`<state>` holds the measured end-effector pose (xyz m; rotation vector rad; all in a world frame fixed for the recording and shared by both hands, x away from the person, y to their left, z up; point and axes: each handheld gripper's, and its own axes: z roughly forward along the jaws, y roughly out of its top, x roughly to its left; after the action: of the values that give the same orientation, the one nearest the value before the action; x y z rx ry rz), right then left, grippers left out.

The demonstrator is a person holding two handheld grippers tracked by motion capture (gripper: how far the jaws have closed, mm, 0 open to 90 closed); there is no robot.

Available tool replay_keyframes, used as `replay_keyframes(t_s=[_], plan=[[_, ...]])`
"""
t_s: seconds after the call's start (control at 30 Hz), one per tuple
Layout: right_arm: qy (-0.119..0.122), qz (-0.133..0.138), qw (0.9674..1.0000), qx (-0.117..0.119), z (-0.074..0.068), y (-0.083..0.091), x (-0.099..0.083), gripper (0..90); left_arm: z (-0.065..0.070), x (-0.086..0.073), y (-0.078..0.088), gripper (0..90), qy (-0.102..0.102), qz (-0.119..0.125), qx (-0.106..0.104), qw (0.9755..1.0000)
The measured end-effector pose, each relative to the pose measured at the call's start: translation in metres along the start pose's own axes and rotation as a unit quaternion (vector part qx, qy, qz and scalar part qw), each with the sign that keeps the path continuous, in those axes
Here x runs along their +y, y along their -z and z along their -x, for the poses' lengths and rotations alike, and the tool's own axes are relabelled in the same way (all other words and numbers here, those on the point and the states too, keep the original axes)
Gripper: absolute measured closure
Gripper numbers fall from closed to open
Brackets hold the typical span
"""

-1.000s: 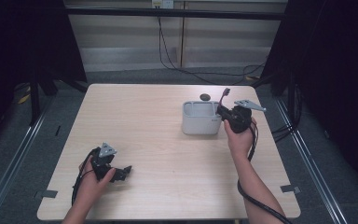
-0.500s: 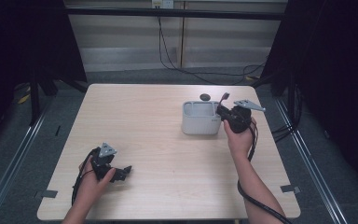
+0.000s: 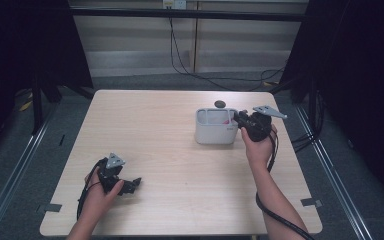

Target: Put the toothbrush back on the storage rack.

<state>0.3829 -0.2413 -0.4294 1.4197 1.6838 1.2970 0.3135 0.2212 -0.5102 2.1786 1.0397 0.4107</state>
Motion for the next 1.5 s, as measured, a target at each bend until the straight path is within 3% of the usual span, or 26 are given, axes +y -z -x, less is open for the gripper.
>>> replay_keyframes(t_s=[0.33, 0.63, 1.2, 1.5], plan=[[0.006, 0.008, 0.9999, 0.011, 0.001, 0.009, 0.006, 55.0, 0.0, 0.0, 0.0, 0.0, 0.001, 0.0, 0.0, 1.0], [0.023, -0.012, 0.9993, 0.025, -0.003, 0.013, 0.006, 39.9, 0.0, 0.0, 0.0, 0.0, 0.001, 0.0, -0.001, 1.0], [0.047, -0.047, 0.9971, 0.037, -0.007, 0.024, 0.004, 36.8, 0.0, 0.0, 0.0, 0.0, 0.0, 0.0, -0.001, 1.0], [0.069, -0.073, 0.9938, 0.048, -0.009, 0.029, -0.005, 34.4, 0.0, 0.0, 0.0, 0.0, 0.001, 0.0, -0.001, 1.0]])
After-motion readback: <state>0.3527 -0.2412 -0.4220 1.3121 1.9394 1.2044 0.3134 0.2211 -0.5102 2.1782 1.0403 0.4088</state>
